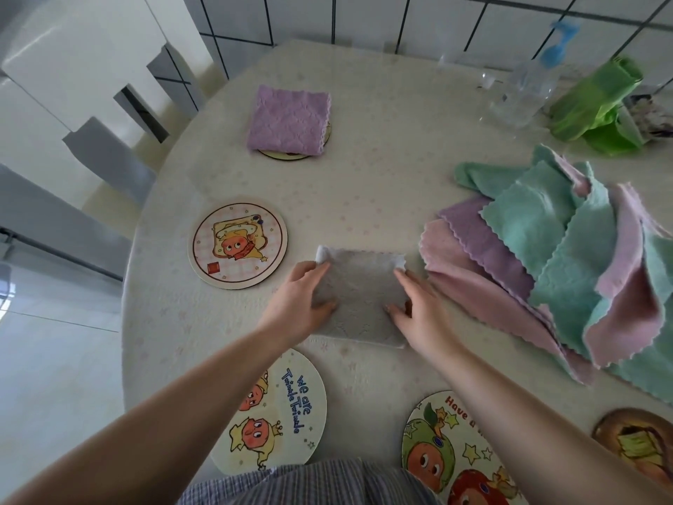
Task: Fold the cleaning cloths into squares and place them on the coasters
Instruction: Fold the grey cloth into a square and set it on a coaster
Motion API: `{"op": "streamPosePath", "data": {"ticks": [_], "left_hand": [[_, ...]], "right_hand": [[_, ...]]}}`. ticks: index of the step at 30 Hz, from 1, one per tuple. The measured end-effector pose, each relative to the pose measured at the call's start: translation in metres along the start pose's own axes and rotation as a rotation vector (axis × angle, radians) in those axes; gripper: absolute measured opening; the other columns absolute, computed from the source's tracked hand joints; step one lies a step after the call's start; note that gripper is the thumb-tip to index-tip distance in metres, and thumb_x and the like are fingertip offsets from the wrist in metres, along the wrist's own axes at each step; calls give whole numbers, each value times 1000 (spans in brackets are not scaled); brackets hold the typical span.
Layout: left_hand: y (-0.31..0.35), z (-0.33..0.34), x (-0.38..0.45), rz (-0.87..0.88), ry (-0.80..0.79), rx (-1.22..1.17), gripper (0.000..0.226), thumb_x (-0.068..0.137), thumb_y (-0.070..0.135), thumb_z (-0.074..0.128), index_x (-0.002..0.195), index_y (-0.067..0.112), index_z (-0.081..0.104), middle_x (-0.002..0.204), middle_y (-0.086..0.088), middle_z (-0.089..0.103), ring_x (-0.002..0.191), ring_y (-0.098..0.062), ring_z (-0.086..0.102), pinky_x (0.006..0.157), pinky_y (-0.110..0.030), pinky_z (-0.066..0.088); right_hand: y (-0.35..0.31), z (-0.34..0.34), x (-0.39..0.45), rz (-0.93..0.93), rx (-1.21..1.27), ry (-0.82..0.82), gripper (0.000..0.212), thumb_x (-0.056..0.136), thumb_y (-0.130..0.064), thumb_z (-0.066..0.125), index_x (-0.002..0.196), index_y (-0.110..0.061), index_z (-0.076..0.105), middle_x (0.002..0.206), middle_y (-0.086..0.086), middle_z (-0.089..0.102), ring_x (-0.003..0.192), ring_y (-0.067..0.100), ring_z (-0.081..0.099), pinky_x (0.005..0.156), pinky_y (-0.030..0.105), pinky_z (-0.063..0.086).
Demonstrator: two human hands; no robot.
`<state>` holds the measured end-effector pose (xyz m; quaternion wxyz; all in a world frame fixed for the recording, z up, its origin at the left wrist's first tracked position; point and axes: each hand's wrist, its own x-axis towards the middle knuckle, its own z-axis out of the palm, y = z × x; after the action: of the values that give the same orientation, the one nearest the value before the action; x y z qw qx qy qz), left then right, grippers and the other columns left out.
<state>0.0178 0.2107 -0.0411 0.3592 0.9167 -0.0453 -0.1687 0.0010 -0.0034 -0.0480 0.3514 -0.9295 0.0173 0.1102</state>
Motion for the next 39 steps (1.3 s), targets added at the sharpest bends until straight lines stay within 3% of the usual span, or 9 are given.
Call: {"op": "streamPosePath", "data": {"ticks": [4, 8, 13, 23, 26, 31, 33, 36, 39], "left_hand": [[4, 3, -9, 117, 166, 229, 65, 86, 29, 56, 143, 20, 27, 148, -2, 24, 134, -21, 23, 110, -40, 25], [4, 17, -5, 298, 53, 429, 63, 93, 38, 37, 147, 15, 14, 154, -3, 19, 142, -13, 3, 115, -36, -2], [-9, 13, 10, 305, -95, 592, 73, 87, 61, 16, 148, 23, 3, 156, 5, -3, 141, -9, -13, 117, -44, -4], [-8, 6, 10, 275, -128, 610, 77, 85, 68, 14, 145, 26, -10, 153, 6, -15, 140, -12, -21, 116, -47, -4], [-6, 2, -2, 184, -10, 379, 74, 90, 49, 42, 148, 22, 4, 156, 5, 1, 143, -13, -5, 117, -40, 1], [-6, -5, -24, -125, 79, -204, 48, 92, 30, 52, 137, 21, 38, 130, 5, 52, 111, -10, 52, 90, -28, 47], [0, -8, -22, -176, 17, -317, 40, 92, 25, 52, 131, 19, 46, 122, 3, 58, 98, -7, 57, 73, -17, 47], [6, -12, -15, -261, -17, -429, 37, 91, 24, 55, 127, 19, 49, 115, 5, 59, 101, -10, 55, 79, -21, 44], [7, -17, -10, -349, 39, -573, 29, 89, 23, 58, 117, 23, 51, 105, 7, 60, 98, -11, 55, 78, -25, 44]], "right_hand": [[-6, -3, -4, -104, -333, 74, 61, 80, -19, 67, 136, -12, 43, 150, 10, 27, 135, 31, 29, 106, 47, 32], [-15, 7, -3, -274, -509, -28, 55, 76, -27, 68, 126, -10, 52, 143, 13, 41, 130, 33, 39, 101, 58, 35], [-5, 12, -3, -217, -652, -95, 64, 87, -55, 28, 143, -22, 30, 154, 4, 21, 142, 22, 15, 110, 56, 3], [2, 1, -10, -144, -688, -82, 64, 88, -55, 27, 141, -19, 34, 152, 7, 26, 138, 28, 27, 110, 58, 8], [-3, -7, -16, -107, -471, -13, 57, 91, -42, 44, 141, -18, 32, 153, 5, 21, 140, 22, 20, 113, 45, 12], [-15, -8, -27, 243, 211, 85, 39, 88, -26, 58, 126, -21, 51, 117, -7, 57, 104, 8, 57, 91, 28, 45], [-21, -5, -22, 372, 387, 98, 30, 87, -21, 60, 117, -21, 55, 100, -15, 61, 97, 7, 59, 88, 27, 44], [-27, -1, -14, 549, 642, 85, 38, 85, -20, 63, 122, -19, 54, 108, -4, 62, 102, 14, 58, 96, 35, 45], [-32, -2, -10, 661, 920, 84, 23, 87, -8, 58, 108, -19, 57, 90, -2, 62, 75, 10, 58, 69, 23, 46]]}}
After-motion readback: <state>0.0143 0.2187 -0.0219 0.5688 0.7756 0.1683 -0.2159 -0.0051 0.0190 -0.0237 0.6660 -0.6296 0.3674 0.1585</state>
